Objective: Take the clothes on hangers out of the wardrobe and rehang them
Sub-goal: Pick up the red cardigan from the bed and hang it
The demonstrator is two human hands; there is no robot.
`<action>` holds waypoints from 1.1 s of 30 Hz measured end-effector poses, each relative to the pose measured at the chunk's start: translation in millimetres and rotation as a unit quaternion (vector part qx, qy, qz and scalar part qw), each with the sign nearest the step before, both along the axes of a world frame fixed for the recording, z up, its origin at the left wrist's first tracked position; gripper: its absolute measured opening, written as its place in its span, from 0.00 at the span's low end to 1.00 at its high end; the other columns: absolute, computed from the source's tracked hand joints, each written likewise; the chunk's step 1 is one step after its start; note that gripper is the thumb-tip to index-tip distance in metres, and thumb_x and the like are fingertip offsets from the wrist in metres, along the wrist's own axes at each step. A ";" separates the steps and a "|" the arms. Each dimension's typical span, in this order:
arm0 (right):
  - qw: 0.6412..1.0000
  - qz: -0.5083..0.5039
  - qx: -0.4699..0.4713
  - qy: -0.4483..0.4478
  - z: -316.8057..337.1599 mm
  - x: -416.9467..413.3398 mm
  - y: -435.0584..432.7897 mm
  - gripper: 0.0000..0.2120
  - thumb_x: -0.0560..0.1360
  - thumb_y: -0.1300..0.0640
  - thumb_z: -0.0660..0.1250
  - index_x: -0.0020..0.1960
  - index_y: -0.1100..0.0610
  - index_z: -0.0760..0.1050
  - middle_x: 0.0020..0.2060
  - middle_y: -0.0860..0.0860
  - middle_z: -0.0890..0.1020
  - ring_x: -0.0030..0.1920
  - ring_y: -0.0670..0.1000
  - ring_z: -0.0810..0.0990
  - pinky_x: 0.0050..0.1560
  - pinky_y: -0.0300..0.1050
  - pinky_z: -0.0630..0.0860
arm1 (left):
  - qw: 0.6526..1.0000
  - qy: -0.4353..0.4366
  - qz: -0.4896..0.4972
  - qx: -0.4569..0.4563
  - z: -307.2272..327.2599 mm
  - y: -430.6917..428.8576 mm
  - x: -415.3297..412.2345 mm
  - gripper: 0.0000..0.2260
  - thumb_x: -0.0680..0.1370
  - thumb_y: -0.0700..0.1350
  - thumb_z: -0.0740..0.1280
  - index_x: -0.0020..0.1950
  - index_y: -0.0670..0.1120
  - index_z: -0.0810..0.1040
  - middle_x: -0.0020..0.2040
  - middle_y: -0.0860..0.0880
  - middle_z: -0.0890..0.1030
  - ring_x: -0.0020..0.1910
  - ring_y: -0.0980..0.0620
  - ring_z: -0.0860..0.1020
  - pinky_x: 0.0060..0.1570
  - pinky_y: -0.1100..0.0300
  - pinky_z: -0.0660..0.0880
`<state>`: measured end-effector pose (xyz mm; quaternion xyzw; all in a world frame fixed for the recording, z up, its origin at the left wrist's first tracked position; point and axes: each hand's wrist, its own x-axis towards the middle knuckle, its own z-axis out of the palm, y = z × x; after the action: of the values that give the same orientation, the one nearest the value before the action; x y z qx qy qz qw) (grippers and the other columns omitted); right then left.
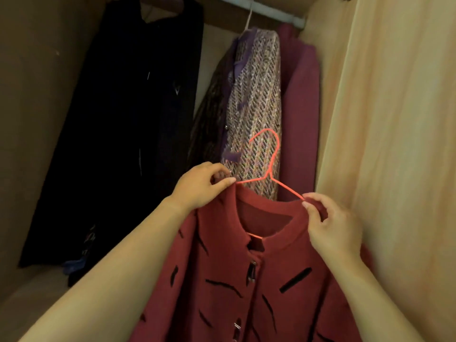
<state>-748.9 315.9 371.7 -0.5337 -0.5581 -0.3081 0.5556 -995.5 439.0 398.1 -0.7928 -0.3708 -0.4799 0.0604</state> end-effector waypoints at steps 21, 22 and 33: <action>0.989 -0.111 0.074 -0.058 128.7 -9.3 54.3 0.11 0.71 0.51 0.63 0.49 0.52 0.80 0.43 0.54 0.84 0.42 0.60 0.82 0.41 0.54 0.79 | 0.985 0.015 0.132 0.106 99.5 134.5 -80.2 0.24 0.75 0.33 0.62 0.68 0.48 0.69 0.75 0.42 0.56 0.58 0.41 0.72 0.44 0.54 0.76; 0.989 -0.119 0.070 -0.050 126.9 -11.4 57.1 0.08 0.72 0.53 0.66 0.49 0.52 0.80 0.43 0.54 0.84 0.42 0.60 0.82 0.41 0.53 0.78 | 0.987 0.006 0.114 0.114 97.0 135.1 -86.0 0.24 0.74 0.32 0.62 0.68 0.48 0.70 0.74 0.43 0.57 0.55 0.43 0.75 0.44 0.57 0.75; 0.986 -0.138 0.029 -0.089 180.4 -75.4 111.5 0.10 0.76 0.54 0.64 0.56 0.51 0.78 0.50 0.54 0.82 0.49 0.60 0.80 0.44 0.51 0.74 | 0.979 -0.033 0.140 0.145 87.5 121.7 -174.2 0.24 0.72 0.31 0.67 0.65 0.48 0.73 0.70 0.47 0.63 0.57 0.44 0.76 0.49 0.57 0.74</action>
<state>-824.2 427.4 552.1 -0.5596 -0.5169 -0.4441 0.4717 -1169.7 560.7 485.6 -0.6996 -0.4066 -0.5414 0.2284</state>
